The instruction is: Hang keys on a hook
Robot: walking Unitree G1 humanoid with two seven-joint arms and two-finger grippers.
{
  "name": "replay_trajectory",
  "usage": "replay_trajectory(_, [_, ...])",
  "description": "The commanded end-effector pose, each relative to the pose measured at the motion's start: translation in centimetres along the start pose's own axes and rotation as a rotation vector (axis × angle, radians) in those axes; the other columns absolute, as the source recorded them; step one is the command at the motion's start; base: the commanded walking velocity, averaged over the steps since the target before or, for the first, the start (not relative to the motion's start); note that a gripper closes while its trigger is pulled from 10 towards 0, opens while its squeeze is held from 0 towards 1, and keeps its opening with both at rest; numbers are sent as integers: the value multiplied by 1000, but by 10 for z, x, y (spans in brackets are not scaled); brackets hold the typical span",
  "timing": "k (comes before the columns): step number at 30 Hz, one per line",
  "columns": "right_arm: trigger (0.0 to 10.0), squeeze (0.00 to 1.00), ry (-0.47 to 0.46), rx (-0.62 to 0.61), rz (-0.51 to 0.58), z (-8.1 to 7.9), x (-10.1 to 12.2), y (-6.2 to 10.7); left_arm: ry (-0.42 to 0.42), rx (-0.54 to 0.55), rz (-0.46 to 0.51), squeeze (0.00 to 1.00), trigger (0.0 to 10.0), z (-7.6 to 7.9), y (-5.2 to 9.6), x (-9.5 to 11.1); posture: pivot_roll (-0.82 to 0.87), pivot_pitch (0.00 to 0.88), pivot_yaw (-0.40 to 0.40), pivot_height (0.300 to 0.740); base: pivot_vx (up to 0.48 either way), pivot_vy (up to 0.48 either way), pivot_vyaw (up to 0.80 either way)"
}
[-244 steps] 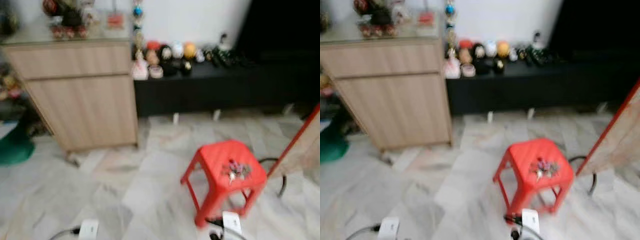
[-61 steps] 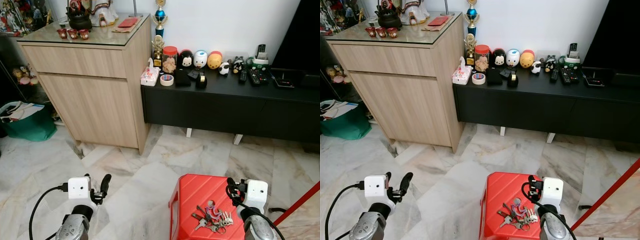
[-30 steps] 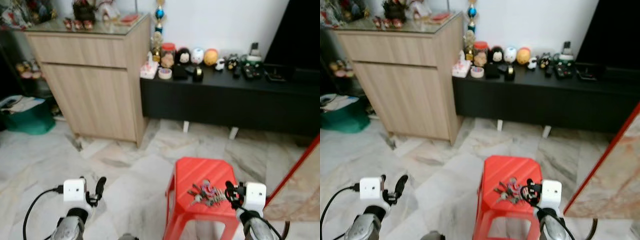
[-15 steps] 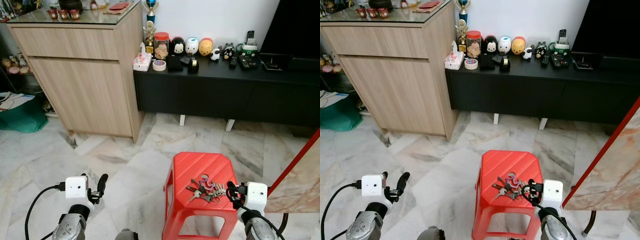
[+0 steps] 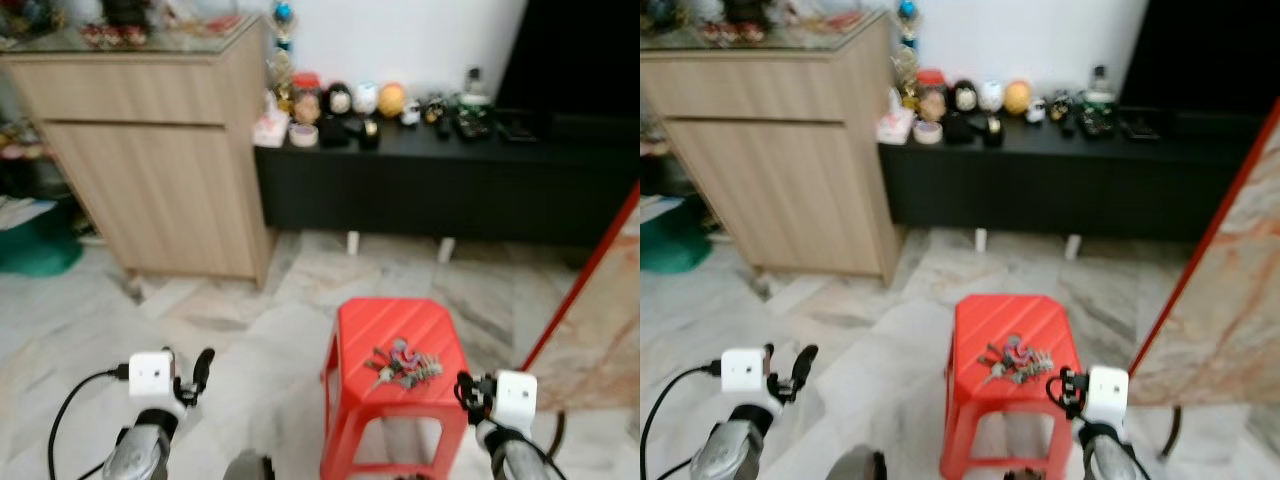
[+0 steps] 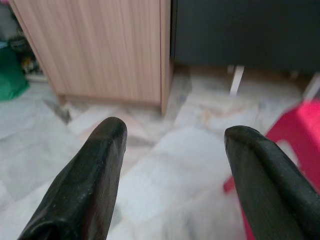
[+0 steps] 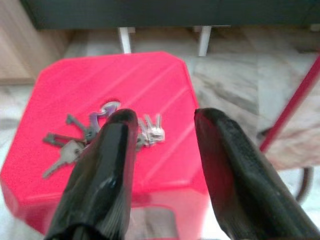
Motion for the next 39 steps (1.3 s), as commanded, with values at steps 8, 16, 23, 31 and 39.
replay_trajectory(8, [10000,0,-10,7,8,-4,1,-1,-11,-8,32,0,10000,0,-6,11,50,0,2,625,0,0,0])
replay_trajectory(16, [10000,0,15,27,-5,-7,-1,-1,-4,-14,22,0,10000,2,-7,10,50,0,-3,625,0,0,0])
replay_trajectory(23, [10000,0,-15,50,-5,-11,-3,0,-5,-3,27,0,10000,0,-9,12,46,0,-4,625,0,0,569])
replay_trajectory(31, [10000,0,-19,48,7,-12,0,-2,-12,-15,23,0,10000,3,-10,11,44,0,-1,625,216,0,0])
replay_trajectory(39, [10000,0,-17,55,7,-14,0,-3,-16,-27,23,0,10000,5,-11,11,41,0,3,625,258,0,0])
Point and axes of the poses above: a point about 5 cm out from each wrist's last joint towards the gripper, its own y axis pointing back from the gripper into the wrist, its own x axis along the axis of the wrist's last joint, z = x × y, the point moved 5 cm from there along -y, pointing out of the wrist towards the gripper, and after that the axes turned 8 degrees about -y, right-handed, at the moved point
